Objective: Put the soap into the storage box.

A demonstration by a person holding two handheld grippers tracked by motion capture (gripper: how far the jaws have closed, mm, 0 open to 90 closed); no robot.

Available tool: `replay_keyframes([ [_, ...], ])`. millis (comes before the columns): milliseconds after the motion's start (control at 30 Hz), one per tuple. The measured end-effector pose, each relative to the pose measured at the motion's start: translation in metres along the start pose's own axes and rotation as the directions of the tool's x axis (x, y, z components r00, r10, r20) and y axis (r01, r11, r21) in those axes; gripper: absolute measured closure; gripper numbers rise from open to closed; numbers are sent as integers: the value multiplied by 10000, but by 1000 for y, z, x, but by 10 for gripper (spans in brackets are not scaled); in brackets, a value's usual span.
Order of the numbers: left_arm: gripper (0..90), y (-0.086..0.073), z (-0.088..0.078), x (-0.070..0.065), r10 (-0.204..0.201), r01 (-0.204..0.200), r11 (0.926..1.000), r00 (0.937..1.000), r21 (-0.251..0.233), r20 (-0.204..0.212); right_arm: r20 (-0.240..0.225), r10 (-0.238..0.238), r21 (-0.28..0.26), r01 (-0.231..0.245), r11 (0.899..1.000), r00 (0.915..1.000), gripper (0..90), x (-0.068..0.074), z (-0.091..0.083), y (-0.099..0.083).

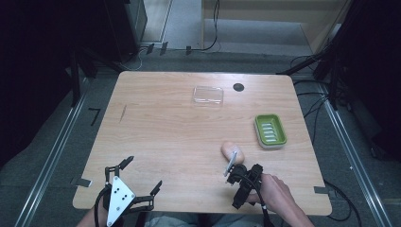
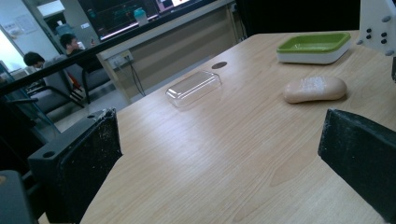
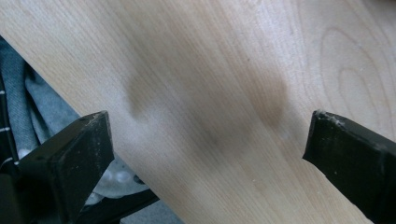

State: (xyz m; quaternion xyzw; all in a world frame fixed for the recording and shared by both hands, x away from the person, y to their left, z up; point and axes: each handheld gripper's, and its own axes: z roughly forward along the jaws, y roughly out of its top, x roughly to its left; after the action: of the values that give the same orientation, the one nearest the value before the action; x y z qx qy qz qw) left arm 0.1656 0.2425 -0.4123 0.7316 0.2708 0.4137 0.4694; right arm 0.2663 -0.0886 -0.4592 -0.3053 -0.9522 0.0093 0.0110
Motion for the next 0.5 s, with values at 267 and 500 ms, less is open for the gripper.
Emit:
replay_keyframes([
  [267, 0, 0, 0, 0, 2, -2, 10000, 10000, 3, -47, 101, 195, -146, -193, 9997, 9998, 16, -4, -3, -1],
  [500, 0, 0, -2, 1, -67, 67, 10000, 9999, -19, -159, 172, 330, -139, -328, 9994, 9993, 17, -7, -5, 0],
])
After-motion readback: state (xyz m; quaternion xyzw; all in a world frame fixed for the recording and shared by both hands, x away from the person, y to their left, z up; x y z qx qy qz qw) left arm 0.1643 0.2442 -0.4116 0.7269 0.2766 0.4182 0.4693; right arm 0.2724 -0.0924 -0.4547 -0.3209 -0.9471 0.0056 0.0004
